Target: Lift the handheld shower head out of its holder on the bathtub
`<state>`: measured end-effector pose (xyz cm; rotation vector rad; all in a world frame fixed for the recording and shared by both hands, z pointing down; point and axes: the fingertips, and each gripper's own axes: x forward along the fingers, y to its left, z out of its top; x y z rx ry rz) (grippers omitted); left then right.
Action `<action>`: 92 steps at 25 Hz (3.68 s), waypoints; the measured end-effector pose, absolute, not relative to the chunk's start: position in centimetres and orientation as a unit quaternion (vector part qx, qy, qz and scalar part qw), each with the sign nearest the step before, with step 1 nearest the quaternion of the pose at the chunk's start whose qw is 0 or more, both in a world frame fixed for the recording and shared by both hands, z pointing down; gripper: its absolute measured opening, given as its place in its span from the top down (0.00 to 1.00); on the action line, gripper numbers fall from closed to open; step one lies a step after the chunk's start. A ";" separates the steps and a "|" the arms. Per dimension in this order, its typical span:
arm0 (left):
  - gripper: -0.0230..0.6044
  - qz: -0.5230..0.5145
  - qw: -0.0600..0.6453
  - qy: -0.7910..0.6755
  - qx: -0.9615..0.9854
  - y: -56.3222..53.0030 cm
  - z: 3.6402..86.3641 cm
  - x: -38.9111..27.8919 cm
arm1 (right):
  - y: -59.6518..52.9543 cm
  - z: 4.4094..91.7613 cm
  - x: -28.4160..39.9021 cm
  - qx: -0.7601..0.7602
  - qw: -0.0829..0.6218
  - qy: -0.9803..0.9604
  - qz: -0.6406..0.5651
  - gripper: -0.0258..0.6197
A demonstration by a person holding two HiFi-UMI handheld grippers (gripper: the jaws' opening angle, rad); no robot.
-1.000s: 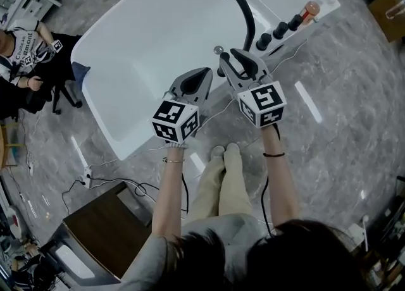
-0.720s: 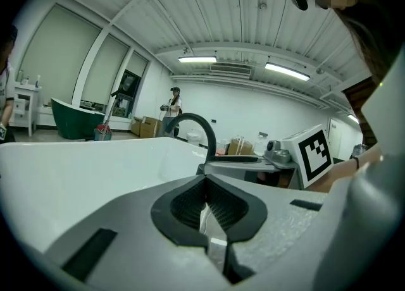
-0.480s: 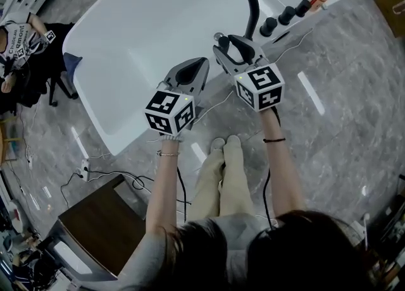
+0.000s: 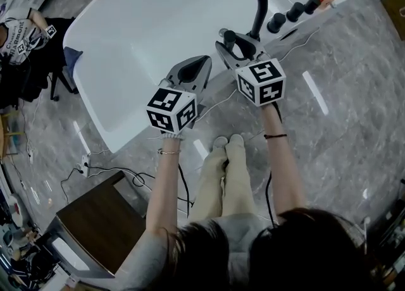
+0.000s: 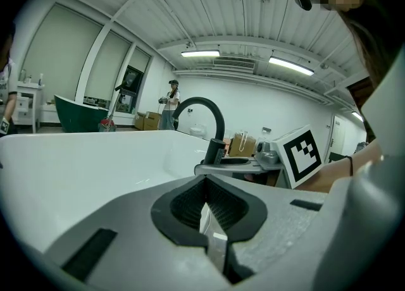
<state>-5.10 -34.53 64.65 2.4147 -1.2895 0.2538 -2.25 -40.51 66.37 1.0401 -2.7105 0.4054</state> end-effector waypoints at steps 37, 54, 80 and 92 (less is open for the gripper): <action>0.96 0.028 0.185 -0.479 0.858 -33.9 53.5 -6.6 | -38.7 53.3 -3.1 0.363 0.095 -0.924 0.078 0.74; 0.96 -0.017 0.122 -0.475 0.871 -29.7 41.7 -6.3 | -34.5 41.5 -2.2 0.372 0.039 -0.926 0.057 0.75; 0.96 -0.033 0.064 -0.460 0.885 -25.2 35.4 -6.5 | -29.1 34.7 -2.1 0.373 0.005 -0.928 0.023 0.75; 0.96 -0.025 0.069 -0.459 0.886 -25.3 35.8 -6.0 | -29.2 34.4 -1.6 0.376 -0.003 -0.926 0.024 0.75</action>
